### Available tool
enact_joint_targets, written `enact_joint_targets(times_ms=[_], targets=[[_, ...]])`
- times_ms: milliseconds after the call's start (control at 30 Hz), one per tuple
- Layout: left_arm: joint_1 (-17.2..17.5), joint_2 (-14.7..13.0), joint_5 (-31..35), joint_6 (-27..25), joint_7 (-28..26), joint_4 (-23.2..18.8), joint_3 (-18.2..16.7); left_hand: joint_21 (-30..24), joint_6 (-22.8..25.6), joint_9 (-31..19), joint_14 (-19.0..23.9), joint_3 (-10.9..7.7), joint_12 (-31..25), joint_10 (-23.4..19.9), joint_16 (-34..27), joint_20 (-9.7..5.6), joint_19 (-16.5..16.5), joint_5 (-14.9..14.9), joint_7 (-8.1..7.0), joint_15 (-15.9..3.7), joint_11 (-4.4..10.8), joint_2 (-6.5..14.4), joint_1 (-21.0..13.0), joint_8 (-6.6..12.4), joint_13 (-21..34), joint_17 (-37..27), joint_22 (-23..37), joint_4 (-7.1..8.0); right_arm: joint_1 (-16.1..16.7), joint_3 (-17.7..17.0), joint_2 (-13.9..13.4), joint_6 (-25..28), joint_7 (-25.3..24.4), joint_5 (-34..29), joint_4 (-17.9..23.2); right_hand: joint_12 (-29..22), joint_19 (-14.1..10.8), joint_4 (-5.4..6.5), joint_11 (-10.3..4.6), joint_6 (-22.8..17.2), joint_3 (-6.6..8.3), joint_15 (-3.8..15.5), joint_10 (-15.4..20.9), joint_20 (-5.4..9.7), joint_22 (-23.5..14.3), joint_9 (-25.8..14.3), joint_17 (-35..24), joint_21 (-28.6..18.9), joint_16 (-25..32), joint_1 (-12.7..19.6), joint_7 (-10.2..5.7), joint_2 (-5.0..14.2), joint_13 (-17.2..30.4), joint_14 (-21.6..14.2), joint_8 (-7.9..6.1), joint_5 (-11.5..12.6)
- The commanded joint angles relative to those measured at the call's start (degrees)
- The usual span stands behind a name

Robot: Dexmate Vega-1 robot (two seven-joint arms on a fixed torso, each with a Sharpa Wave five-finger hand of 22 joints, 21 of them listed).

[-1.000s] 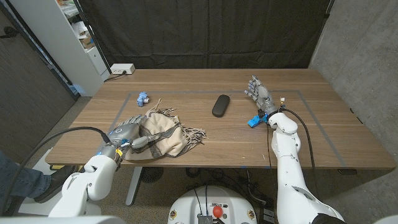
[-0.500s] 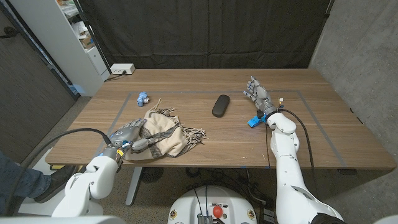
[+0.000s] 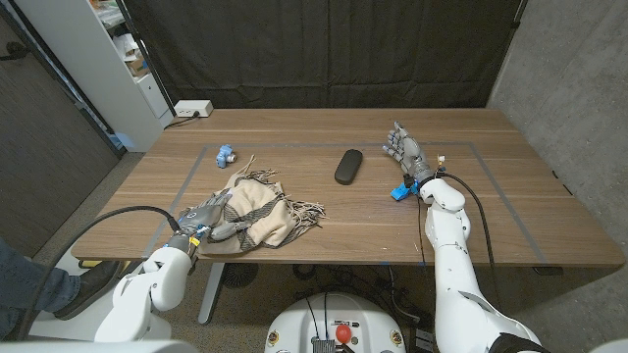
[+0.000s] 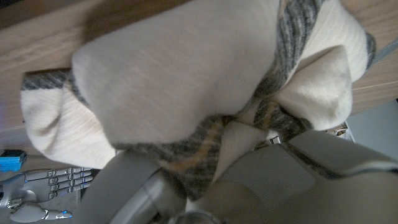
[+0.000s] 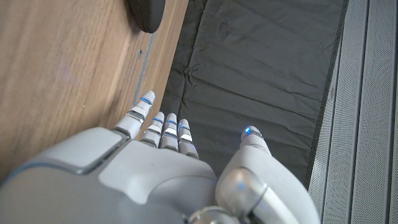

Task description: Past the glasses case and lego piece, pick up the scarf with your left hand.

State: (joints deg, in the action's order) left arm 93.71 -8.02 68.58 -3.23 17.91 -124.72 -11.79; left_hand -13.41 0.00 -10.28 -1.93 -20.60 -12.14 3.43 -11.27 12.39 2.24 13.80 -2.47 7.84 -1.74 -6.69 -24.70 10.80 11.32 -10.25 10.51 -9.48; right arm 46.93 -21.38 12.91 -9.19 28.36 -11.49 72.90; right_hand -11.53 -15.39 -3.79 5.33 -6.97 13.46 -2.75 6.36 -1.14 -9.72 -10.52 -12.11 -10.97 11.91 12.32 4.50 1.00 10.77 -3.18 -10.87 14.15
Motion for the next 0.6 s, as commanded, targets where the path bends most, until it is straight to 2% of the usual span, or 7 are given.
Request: enact_joint_targets(times_ms=[33, 167, 200, 300, 367, 533, 600], targets=[[-1.03, -0.48, 0.35, -3.00, 0.80, 2.41, 1.96, -0.04, -0.15, -0.27, 0.37, 0.10, -0.31, 0.15, -0.12, 0.14, 0.44, 0.29, -0.33, 0.54, -0.49, -0.14, -0.94, 0.38, 0.33, -0.34, 0.17, 0.23, -0.62, -0.44, -0.22, -0.52, 0.15, 0.05, -1.47, 0.11, -0.23, -0.45, 0.04, -0.43, 0.10, -0.08, 0.30, -0.17, -0.13, -0.29, -0.23, -0.02, 0.28, 0.17, -0.13, 0.17, 0.26, -0.34, -0.47, 0.32], [-1.49, -0.57, 2.17, -4.97, 1.27, 2.93, 3.38, -0.14, 0.21, -0.28, 1.26, 0.04, -0.41, -0.02, -0.42, 0.10, 1.06, 0.44, -0.33, 0.46, -0.16, -0.09, -1.65, 0.58, 0.34, -0.35, 0.22, 0.16, -0.84, -0.70, -0.32, -0.61, 0.25, 0.14, -2.00, 0.10, -0.13, -0.47, 0.02, -0.47, 0.09, -0.03, 0.32, -0.23, -0.13, -0.29, -0.24, 0.01, 0.29, 0.16, -0.16, 0.18, 0.26, -0.38, -0.48, 0.32], [-1.67, -0.35, 3.50, -6.22, 1.57, 2.92, 4.01, -0.86, 0.64, -0.30, 3.71, -0.10, -0.67, -0.51, -1.13, 0.03, 3.44, 0.73, -0.23, -0.21, -0.13, 0.00, -3.39, 0.79, 0.37, -0.44, 0.52, 0.02, -0.87, -0.74, -0.34, -0.65, 0.26, 0.13, -2.08, 0.11, -0.13, -0.47, 0.00, -0.46, 0.08, -0.04, 0.32, -0.25, -0.13, -0.29, -0.24, 0.01, 0.31, 0.15, -0.13, 0.19, 0.26, -0.42, -0.47, 0.32], [-1.98, -0.78, 2.88, -6.41, 1.39, 3.59, 4.27, -5.35, 1.13, -0.35, 11.67, 0.36, -1.07, -1.37, -3.24, 0.00, 15.08, 1.32, -0.10, -1.98, 0.07, -0.52, -8.57, 0.77, 0.43, -1.38, 1.87, 0.25, -1.00, -0.88, -0.38, -0.74, 0.30, 0.16, -2.32, 0.11, -0.11, -0.49, 0.00, -0.45, 0.07, -0.09, 0.32, -0.29, -0.13, -0.29, -0.24, 0.01, 0.33, 0.14, -0.18, 0.19, 0.26, -0.50, -0.46, 0.32], [-2.21, -0.76, 3.37, -7.20, 1.16, 3.94, 4.78, -7.38, 1.94, -0.37, 15.07, 0.94, -1.54, -2.64, -4.50, -0.10, 20.00, 1.26, -0.27, -2.65, 0.56, -0.38, -9.66, 0.94, 0.48, -2.18, 2.27, 0.61, -1.09, -0.94, -0.42, -0.76, 0.35, 0.16, -2.49, 0.11, -0.09, -0.51, 0.00, -0.49, 0.07, -0.07, 0.34, -0.36, -0.13, -0.29, -0.24, 0.01, 0.32, 0.15, -0.18, 0.20, 0.26, -0.49, -0.47, 0.32], [-2.97, -1.51, 3.80, -8.20, 1.72, 4.57, 5.85, -10.70, 5.09, -0.49, 21.31, 1.48, -3.12, -6.99, -7.37, -0.30, 28.27, 1.21, -0.53, -3.90, 1.85, 0.42, -13.14, 1.69, 0.72, -3.97, 2.41, 0.47, -1.40, -1.09, -0.48, -0.85, 0.42, 0.17, -3.01, 0.12, -0.10, -0.54, 0.04, -0.52, 0.05, -0.13, 0.33, -0.37, -0.13, -0.30, -0.25, 0.00, 0.30, 0.14, -0.23, 0.22, 0.27, -0.46, -0.48, 0.32], [-3.33, -1.56, 4.22, -9.05, 2.19, 4.75, 6.27, -11.33, 6.69, -0.55, 22.69, 1.52, -3.75, -8.56, -8.16, -0.24, 29.85, 1.14, -0.54, -4.19, 2.16, 0.80, -14.16, 2.14, 0.90, -4.59, 2.36, 0.47, -1.54, -1.14, -0.52, -0.95, 0.41, 0.13, -3.28, 0.12, -0.09, -0.55, 0.03, -0.55, 0.05, -0.13, 0.34, -0.37, -0.13, -0.30, -0.25, 0.00, 0.30, 0.13, -0.22, 0.22, 0.27, -0.47, -0.49, 0.32]])
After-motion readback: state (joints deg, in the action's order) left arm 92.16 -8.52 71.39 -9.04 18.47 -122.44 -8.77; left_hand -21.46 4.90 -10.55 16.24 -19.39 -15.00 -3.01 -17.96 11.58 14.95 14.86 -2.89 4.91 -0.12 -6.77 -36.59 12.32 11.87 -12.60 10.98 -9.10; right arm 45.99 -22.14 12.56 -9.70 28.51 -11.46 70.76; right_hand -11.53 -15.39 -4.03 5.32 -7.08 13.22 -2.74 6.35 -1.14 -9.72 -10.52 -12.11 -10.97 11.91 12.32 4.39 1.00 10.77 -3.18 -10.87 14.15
